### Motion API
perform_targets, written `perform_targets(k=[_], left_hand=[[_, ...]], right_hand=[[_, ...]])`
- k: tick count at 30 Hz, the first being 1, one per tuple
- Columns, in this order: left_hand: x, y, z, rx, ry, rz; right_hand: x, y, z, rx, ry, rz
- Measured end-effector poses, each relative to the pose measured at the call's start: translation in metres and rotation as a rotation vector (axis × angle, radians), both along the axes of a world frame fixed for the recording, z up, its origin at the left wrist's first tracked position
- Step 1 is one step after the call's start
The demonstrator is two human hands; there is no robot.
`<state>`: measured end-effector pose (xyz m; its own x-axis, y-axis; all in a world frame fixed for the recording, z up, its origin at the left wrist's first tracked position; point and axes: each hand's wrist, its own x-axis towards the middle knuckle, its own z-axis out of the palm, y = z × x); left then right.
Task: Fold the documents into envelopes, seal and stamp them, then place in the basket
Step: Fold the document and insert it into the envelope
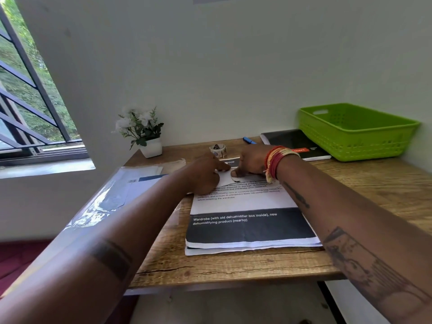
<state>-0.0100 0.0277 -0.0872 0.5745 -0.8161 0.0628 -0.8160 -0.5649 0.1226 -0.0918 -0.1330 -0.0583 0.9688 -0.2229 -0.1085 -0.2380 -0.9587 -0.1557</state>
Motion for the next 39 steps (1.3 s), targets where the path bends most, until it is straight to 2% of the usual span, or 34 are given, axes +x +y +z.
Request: perform_targets(k=[7,10,13,19,22,25,27,31,39], left_hand=[[0.001,-0.017,-0.009,-0.134,-0.096,0.078],[0.004,-0.023,-0.011,-0.239,-0.004,0.166],[0.010,-0.028,-0.008,-0.266,0.083,0.230],[0.012,-0.037,-0.005,-0.281,0.083,0.272],[0.010,-0.036,-0.009,-0.336,0.093,0.288],[0.009,-0.034,-0.010,-0.352,0.099,0.269],[0.010,-0.034,-0.010,-0.358,0.098,0.259],[0.013,-0.036,-0.014,-0.372,0.109,0.286],[0.017,-0.039,-0.021,-0.409,0.088,0.324]], right_hand=[[-0.012,0.003,0.011,0.082,0.113,0.017],[-0.015,0.005,0.012,0.092,0.123,0.030],[-0.015,0.002,0.010,0.174,0.090,0.038],[-0.015,0.001,0.010,0.205,0.068,0.052],[-0.015,-0.001,0.002,0.227,-0.031,0.077],[-0.011,-0.002,-0.010,0.187,-0.235,-0.018],[-0.004,0.000,-0.015,0.136,-0.281,-0.055],[0.001,0.006,-0.012,0.050,-0.183,-0.030],[-0.006,0.000,0.002,0.057,-0.010,0.028]])
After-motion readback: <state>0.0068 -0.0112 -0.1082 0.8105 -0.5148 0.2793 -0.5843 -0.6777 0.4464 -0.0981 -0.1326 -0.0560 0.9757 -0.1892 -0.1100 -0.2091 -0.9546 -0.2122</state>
